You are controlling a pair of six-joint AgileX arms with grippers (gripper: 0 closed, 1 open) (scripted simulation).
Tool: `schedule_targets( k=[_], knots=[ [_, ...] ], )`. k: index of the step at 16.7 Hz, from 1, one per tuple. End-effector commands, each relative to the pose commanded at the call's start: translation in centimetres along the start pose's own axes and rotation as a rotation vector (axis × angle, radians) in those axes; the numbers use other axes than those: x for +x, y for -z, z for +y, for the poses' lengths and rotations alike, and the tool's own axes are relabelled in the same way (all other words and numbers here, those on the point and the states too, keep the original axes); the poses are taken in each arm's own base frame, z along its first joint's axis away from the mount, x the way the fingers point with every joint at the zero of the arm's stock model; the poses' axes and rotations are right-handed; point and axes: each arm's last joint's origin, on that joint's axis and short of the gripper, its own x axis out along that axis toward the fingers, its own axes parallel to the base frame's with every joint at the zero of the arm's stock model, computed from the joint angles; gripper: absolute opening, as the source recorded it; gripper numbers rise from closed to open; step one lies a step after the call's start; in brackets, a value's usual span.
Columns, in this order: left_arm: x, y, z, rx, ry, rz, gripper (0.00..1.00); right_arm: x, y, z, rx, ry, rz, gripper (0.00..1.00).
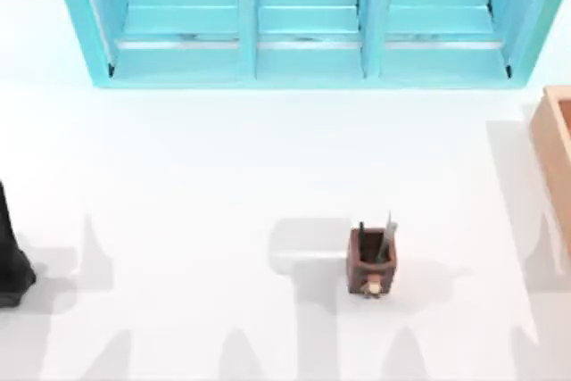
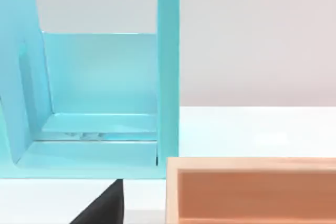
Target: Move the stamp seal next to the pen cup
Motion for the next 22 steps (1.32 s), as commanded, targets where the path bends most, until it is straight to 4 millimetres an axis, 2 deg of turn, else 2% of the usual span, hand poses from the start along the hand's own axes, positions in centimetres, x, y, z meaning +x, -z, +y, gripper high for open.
schedule_targets(
  k=[3, 5, 10, 13, 16, 22],
  knots=[
    [0.0, -0.2, 0.0, 0.001, -0.001, 0.012, 1.0, 0.0, 0.0, 0.0, 0.0, 0.0, 0.0, 1.0],
    [0.1, -1.0, 0.1, 0.005, -0.008, 0.067, 1.0, 0.0, 0.0, 0.0, 0.0, 0.0, 0.0, 1.0],
    [1.4, -4.6, 0.4, 0.02, -0.027, 0.399, 1.0, 0.0, 0.0, 0.0, 0.0, 0.0, 0.0, 1.0],
    [3.8, -6.8, 0.8, 0.027, -0.032, 0.687, 1.0, 0.0, 0.0, 0.0, 0.0, 0.0, 0.0, 1.0],
    [7.2, -8.4, 1.3, 0.028, -0.027, 0.981, 1.0, 0.0, 0.0, 0.0, 0.0, 0.0, 0.0, 1.0],
    [14.1, -9.0, 2.4, 0.02, 0.001, 1.436, 1.0, 0.0, 0.0, 0.0, 0.0, 0.0, 0.0, 1.0]
  ],
)
